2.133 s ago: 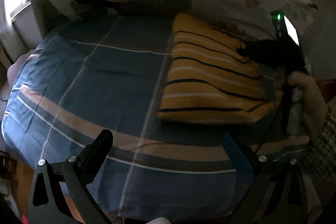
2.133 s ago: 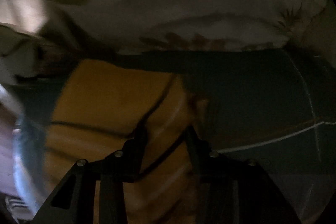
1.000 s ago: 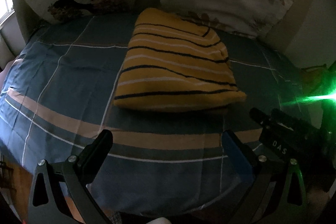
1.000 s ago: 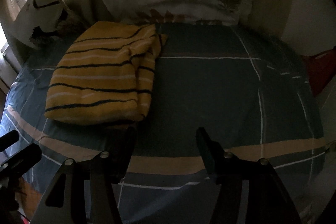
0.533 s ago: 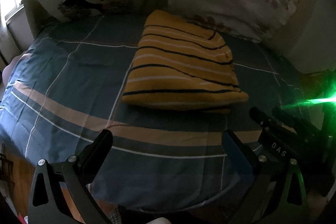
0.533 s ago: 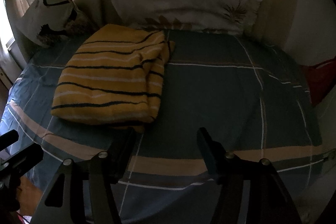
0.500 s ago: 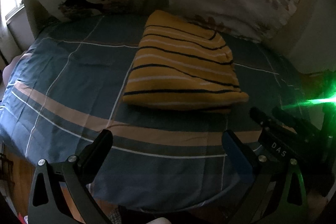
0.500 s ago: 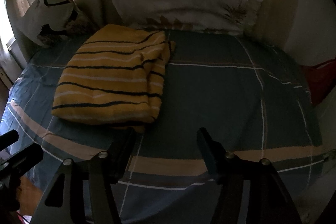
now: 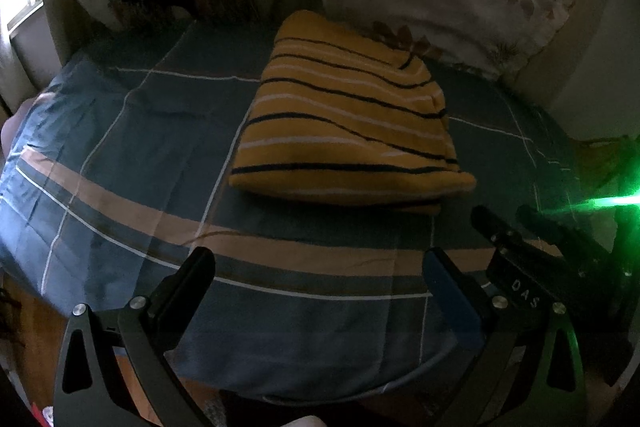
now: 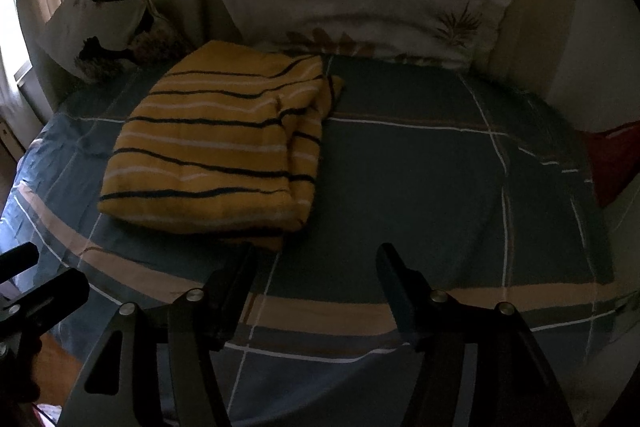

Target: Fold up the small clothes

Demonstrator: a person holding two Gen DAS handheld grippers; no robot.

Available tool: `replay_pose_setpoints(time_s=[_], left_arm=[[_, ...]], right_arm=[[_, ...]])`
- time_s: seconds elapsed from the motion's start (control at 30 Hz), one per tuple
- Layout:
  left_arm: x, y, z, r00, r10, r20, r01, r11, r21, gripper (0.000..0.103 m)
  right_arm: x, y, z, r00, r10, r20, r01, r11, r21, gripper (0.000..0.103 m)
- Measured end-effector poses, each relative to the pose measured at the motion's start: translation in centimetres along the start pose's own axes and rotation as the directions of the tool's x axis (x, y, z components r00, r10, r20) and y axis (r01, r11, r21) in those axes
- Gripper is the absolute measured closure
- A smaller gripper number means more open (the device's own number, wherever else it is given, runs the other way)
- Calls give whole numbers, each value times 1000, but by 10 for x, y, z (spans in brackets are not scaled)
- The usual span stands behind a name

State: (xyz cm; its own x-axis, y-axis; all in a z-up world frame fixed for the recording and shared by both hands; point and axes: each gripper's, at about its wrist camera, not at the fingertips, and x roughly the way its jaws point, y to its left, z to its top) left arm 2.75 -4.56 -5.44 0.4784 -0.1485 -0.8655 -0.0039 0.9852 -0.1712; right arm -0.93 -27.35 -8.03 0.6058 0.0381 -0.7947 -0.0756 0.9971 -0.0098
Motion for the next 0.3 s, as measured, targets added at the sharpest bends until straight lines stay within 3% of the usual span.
replay_pose_setpoints(time_s=[0.3], left_arm=[[6, 39, 21, 999, 40, -2, -40, 994, -98, 0]], right_arm=[[4, 14, 9, 1000, -9, 4, 9, 998, -58, 33]])
